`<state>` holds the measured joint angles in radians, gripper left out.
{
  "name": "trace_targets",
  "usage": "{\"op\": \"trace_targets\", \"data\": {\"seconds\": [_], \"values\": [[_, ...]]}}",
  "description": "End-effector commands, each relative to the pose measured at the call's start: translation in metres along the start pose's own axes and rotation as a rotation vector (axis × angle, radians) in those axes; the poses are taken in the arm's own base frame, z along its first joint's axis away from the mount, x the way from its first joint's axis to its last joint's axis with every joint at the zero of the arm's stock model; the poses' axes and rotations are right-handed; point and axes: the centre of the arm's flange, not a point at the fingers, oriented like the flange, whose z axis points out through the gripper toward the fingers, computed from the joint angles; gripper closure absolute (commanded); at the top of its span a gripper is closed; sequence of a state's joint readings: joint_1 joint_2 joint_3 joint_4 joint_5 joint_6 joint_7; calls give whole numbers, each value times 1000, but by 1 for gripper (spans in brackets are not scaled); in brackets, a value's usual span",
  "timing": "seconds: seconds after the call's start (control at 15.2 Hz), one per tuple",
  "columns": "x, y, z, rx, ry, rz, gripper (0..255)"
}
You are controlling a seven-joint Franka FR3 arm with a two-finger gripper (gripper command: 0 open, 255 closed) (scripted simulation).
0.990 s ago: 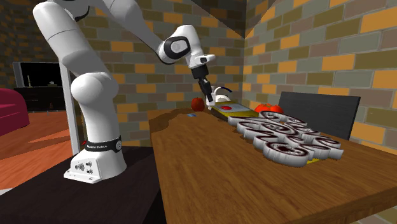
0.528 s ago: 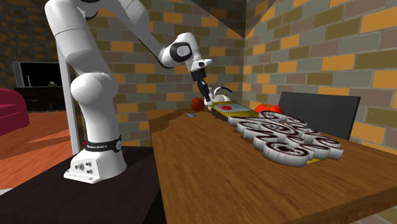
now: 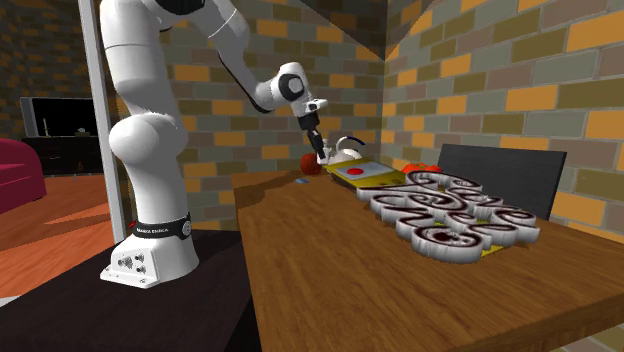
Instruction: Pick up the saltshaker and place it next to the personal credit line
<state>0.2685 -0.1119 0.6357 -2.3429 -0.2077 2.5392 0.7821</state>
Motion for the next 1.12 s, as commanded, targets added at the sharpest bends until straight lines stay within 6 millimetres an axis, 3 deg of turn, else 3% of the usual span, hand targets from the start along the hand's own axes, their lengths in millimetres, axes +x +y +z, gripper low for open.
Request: {"op": "trace_targets", "data": {"seconds": [0.0, 0.59, 0.66, 1.06], "values": [[2, -26, 5, 1, 1, 2, 255], [8, -143, 24, 1, 1, 2, 255], [9, -164, 28, 1, 1, 2, 255], [-2, -163, 58, 1, 1, 2, 255]]}}
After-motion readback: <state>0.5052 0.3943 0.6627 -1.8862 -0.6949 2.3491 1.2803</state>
